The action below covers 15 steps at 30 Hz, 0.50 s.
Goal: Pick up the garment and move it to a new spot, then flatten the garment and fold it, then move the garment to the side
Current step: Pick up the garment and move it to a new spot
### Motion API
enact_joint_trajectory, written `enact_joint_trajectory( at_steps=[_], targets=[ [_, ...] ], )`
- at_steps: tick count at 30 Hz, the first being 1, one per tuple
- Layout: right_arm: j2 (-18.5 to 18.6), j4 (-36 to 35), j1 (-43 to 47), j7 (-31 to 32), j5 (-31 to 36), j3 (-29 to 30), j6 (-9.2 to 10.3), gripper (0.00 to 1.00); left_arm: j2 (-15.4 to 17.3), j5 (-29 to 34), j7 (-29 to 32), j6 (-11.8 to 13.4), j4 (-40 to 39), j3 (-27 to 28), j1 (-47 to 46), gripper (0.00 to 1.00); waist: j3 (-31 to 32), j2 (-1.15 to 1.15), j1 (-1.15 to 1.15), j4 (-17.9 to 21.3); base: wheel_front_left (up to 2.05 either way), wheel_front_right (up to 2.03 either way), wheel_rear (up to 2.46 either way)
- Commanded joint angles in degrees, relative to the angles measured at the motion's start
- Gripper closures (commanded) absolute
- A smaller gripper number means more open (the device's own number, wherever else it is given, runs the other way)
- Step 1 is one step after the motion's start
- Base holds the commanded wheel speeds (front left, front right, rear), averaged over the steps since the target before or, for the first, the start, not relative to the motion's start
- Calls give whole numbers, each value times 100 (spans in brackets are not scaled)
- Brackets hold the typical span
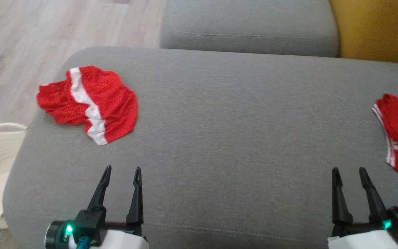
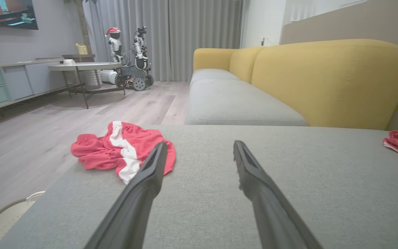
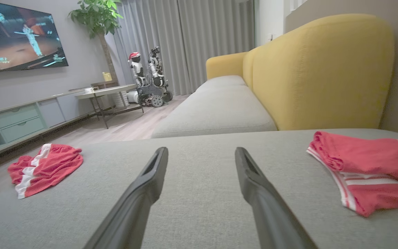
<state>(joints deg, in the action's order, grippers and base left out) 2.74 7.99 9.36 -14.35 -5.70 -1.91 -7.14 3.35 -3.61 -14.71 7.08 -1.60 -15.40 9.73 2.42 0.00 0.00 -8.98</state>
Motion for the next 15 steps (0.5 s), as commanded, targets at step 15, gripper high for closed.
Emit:
enact_joint_trajectory(
  at_steps=[15],
  targets=[
    [15, -210, -69, -64, -104, -313, -35, 0, -46, 53, -29, 26, -406, 260, -170, 0, 42, 0, 0, -1783, 0, 0, 0]
  ],
)
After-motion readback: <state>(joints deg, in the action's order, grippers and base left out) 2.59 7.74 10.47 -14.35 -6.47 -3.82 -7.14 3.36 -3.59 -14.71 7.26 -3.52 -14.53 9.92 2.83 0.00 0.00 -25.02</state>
